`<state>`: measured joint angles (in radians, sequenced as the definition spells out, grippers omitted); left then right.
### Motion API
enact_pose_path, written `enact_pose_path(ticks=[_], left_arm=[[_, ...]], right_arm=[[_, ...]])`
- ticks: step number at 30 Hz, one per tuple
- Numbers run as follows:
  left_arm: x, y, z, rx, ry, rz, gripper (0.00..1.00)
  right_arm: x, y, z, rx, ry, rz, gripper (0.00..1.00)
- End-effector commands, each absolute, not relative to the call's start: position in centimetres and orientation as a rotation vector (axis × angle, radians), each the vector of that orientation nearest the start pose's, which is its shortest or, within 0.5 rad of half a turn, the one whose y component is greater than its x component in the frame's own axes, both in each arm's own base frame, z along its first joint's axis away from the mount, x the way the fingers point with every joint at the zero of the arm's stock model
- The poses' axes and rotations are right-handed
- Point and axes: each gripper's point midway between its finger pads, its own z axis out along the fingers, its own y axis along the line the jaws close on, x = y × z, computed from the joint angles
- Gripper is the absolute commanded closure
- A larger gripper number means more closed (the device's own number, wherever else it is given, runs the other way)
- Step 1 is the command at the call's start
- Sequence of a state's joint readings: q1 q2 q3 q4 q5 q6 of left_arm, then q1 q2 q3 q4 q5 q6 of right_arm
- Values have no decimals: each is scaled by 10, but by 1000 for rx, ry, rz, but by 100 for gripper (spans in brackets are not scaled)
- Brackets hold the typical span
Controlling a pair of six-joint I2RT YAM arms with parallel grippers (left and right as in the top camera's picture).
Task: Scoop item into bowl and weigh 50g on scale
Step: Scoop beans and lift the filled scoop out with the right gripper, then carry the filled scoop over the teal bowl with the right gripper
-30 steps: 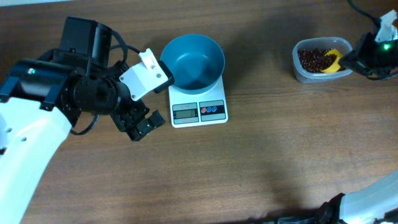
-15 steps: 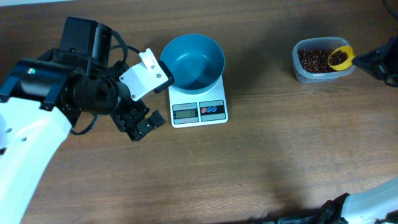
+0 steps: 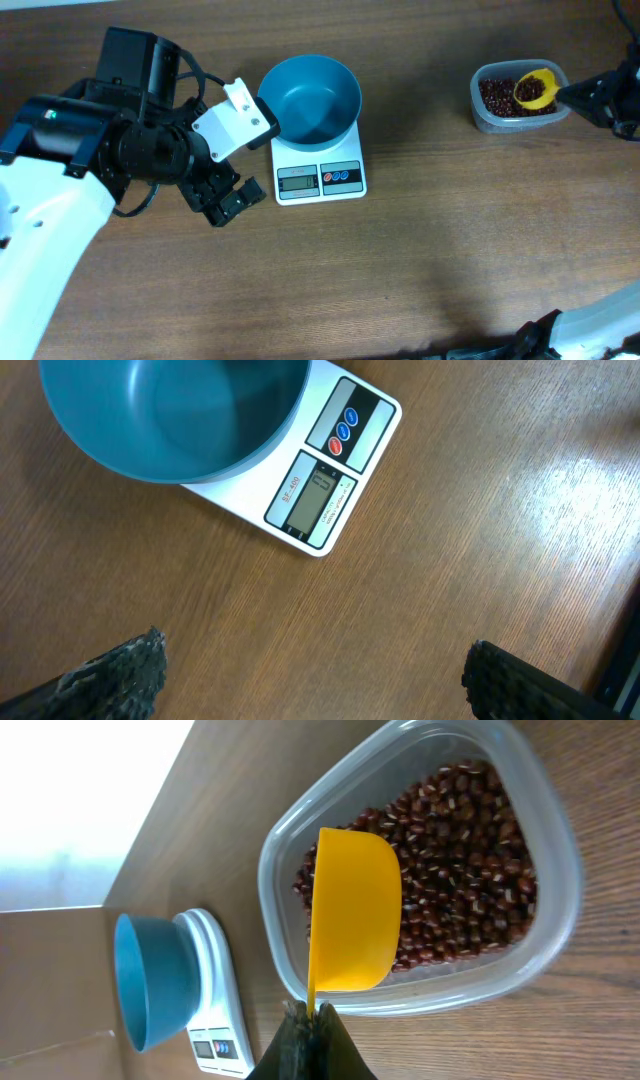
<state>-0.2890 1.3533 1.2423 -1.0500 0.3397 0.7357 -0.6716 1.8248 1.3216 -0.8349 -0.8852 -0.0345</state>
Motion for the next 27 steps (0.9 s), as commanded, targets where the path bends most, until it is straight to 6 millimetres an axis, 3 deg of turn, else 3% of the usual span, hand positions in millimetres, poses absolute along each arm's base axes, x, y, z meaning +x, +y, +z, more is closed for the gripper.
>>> enact_pose_path(ticks=[1, 15, 22, 25, 27], left_arm=[[281, -145, 192, 1365, 2260, -327, 1], [281, -145, 192, 1365, 2260, -327, 1], [281, -145, 192, 1365, 2260, -327, 1], [281, -145, 192, 1365, 2260, -327, 1], [281, -145, 192, 1365, 2260, -327, 1]], right_arm=[[373, -119, 128, 624, 2326, 1093, 96], [380, -88, 175, 522, 2093, 1435, 96], [390, -20, 176, 372, 2185, 1545, 96], [398, 29, 178, 258, 2236, 1611, 96], [401, 52, 179, 201, 2253, 1637, 96]])
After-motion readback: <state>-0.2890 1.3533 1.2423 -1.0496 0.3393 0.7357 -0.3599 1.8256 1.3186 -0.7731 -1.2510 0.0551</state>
